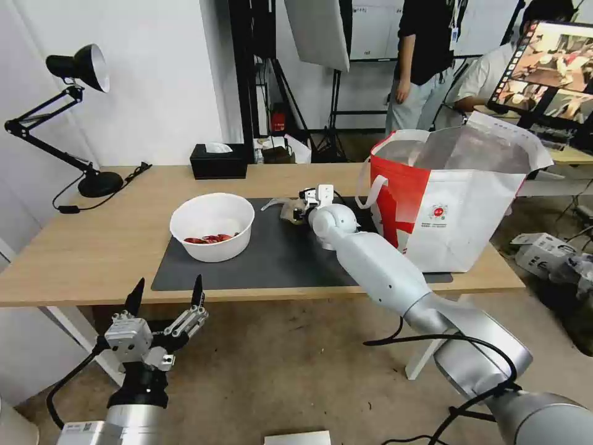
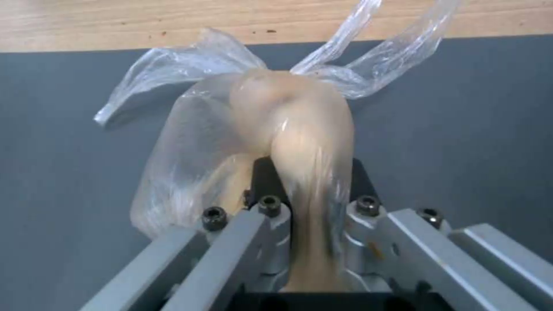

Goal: Pick up the trash from the table and place it into the takeout bag.

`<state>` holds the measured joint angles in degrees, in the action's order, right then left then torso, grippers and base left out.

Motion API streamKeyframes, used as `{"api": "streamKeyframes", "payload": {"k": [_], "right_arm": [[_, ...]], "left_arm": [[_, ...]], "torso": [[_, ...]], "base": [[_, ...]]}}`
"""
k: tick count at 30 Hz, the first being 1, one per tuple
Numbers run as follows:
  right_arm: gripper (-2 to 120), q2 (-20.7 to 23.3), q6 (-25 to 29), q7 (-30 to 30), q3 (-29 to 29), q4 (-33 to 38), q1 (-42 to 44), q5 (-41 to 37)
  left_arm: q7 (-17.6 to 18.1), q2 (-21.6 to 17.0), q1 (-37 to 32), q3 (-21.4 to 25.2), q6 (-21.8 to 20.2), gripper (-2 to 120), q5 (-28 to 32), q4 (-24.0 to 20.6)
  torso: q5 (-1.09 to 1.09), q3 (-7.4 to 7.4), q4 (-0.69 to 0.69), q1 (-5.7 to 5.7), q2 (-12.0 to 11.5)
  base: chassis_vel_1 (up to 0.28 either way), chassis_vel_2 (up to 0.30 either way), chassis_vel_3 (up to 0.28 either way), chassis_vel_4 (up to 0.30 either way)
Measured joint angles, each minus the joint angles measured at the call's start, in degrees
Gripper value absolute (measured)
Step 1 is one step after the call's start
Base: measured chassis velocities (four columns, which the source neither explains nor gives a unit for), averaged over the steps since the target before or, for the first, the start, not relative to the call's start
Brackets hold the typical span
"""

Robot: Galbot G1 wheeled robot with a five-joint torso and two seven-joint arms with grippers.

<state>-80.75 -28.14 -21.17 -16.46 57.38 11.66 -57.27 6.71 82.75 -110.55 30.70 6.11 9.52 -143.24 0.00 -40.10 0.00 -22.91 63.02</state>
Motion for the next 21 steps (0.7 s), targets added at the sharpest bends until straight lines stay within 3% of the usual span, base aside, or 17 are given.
{"api": "streamKeyframes", "payload": {"k": [5, 13, 15, 21], "right_arm": [[6, 1.08, 1.26, -0.45, -0.03, 2.84, 0.56, 0.0], [6, 5.84, 3.06, -1.02, -0.02, 17.08, -0.27, 0.63], [5, 8.41, 3.1, -2.34, 0.51, 23.74, -1.95, 0.48], [5, 14.46, 0.02, -6.53, 3.15, 33.21, -4.08, -1.6]], "left_arm": [[0.0, 0.07, -0.01, 0.02, 0.0, 100, -0.01, 0.0], [0.0, 0.06, -0.07, 0.14, 0.01, 100, -0.06, 0.0], [-0.01, 0.1, 0.0, 0.14, 0.02, 100, -0.08, 0.0], [-0.02, 0.04, 0.23, 0.13, 0.06, 100, -0.08, 0.0]], "torso": [[0.0, -0.01, 0.0, -0.01, 0.0], [0.0, -0.01, 0.0, 0.0, 0.0], [0.01, 0.0, 0.01, 0.0, 0.0], [0.01, 0.0, 0.0, 0.0, 0.0]], "base": [[0.0, 0.0, 0.0, 0.0], [0.0, 0.0, 0.0, 0.0], [0.0, 0.0, 0.0, 0.0], [0.0, 0.0, 0.0, 0.0]]}}
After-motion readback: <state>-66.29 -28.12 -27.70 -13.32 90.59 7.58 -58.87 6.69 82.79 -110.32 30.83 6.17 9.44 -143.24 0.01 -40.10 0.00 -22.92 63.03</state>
